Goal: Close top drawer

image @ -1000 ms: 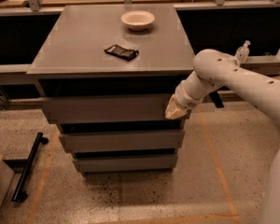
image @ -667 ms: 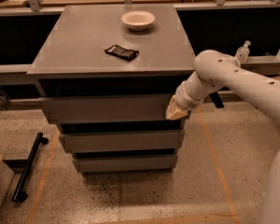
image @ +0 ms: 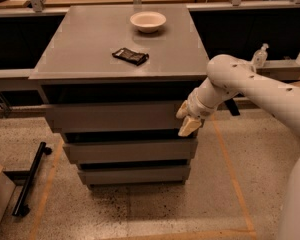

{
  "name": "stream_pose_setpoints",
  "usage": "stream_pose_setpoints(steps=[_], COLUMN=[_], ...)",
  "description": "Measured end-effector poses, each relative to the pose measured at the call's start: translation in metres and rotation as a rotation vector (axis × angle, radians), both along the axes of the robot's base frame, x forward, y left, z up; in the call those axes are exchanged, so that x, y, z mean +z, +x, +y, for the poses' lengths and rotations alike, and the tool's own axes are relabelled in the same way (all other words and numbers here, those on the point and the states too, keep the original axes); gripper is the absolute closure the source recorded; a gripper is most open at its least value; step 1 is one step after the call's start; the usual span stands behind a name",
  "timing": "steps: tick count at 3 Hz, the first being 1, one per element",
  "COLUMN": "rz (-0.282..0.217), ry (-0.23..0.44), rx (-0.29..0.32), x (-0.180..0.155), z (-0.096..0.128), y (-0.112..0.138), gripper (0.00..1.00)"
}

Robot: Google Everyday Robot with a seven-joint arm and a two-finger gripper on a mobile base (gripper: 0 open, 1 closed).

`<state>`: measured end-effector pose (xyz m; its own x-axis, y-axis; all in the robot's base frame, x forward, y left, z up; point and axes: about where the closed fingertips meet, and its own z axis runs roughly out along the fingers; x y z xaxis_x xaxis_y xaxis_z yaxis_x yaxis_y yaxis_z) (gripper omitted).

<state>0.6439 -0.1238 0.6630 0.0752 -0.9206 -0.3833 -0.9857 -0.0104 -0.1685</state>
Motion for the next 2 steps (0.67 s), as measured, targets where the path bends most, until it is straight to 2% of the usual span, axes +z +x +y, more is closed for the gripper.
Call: stream_pose_setpoints(steps=[1,2], rz=[0.004,0.004], ry=[0.0,0.0], rx=[0.002,0.002], x=[-0.0021,-0.0022], z=[0.0012,0.0012], y=[-0.0005,-0.0006], gripper=[0.0,0.0])
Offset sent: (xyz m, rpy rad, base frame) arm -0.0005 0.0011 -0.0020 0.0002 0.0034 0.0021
